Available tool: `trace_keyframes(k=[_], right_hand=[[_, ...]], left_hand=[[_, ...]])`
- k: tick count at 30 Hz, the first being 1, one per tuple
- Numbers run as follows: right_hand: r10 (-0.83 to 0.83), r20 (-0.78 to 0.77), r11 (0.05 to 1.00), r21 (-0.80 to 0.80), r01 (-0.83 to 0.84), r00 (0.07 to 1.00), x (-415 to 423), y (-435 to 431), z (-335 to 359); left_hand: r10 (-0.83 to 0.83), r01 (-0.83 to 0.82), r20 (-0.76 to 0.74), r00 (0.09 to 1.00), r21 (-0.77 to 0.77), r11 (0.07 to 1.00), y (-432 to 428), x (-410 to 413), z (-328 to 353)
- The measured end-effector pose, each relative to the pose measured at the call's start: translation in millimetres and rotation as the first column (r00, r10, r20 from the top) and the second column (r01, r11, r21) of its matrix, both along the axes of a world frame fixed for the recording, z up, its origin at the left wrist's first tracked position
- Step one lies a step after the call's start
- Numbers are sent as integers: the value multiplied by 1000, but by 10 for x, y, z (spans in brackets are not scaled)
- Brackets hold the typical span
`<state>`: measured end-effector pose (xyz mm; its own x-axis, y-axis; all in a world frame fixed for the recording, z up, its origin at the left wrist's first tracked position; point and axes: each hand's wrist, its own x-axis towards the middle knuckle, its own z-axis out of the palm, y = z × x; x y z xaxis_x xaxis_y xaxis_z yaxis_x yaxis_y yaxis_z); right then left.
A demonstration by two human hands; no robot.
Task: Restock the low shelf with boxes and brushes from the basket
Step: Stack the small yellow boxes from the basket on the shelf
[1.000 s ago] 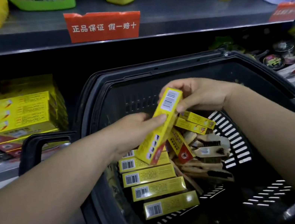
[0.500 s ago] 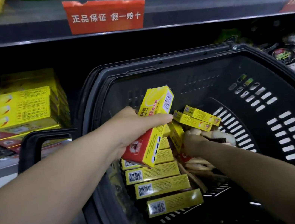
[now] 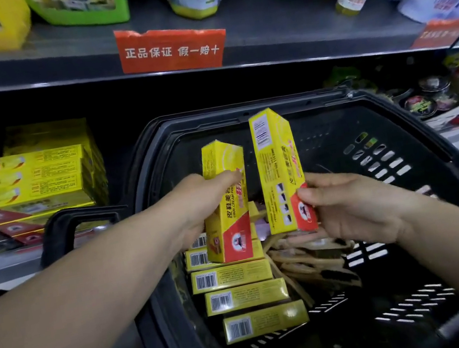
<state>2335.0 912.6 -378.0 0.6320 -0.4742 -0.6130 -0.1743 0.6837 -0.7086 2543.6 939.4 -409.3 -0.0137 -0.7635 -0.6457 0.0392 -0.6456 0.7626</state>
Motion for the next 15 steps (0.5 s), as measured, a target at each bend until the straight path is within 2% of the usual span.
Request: trace_keyframes(k=[3, 5, 9, 12, 15], right_hand=[[-6, -22, 1000, 8, 6, 1000, 113, 120, -104], [-22, -60, 1000, 21, 23, 998, 171, 172, -188], [-55, -129, 998, -9, 54, 990, 253, 191, -271], [-35, -123, 996, -91, 24, 992, 316, 211, -299], [-62, -108, 992, -120, 49, 992, 368, 248, -346]], left_hand=[[62, -59, -165, 984, 22, 998, 4, -37, 25], [91, -81, -221, 971, 52, 995, 17, -45, 31], [41, -36, -211, 977, 25, 999, 60, -27, 49], [-79, 79, -198, 977, -4, 997, 97, -22, 78], [-107, 102, -189, 976, -36, 994, 88, -34, 76]])
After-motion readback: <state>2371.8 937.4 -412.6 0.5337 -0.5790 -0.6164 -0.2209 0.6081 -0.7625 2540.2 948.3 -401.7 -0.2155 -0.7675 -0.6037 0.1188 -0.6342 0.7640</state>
